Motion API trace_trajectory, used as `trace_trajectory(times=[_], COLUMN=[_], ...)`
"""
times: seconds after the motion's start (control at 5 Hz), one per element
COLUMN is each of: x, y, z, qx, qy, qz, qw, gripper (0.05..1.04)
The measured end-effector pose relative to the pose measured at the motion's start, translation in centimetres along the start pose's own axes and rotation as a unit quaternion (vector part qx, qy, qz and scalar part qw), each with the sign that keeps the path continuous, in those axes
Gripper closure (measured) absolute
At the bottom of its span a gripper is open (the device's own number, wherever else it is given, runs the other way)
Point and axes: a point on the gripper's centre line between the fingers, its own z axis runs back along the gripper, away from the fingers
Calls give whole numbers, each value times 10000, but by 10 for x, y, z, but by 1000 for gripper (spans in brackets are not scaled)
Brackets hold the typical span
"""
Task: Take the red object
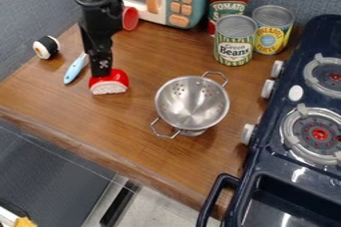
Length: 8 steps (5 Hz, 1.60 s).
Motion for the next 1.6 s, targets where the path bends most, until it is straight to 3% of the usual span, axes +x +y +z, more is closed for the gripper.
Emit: trace_trajectory(times=[0.4,0.6,0.8,1.2,1.4,1.6], x=[4,5,7,6,8,18], y=[-8,-9,-6,-5,-10,-15], z=[-10,-20,-25,-25,-9,-3], qx=[-105,-245,-277,-171,22,-16], qy=[14,93,118,105,-252,-838], qz=[21,127,262,397,393,188], qw=[9999,9996,9992,9990,9989,9963], gripper=[99,203,488,546,546,546])
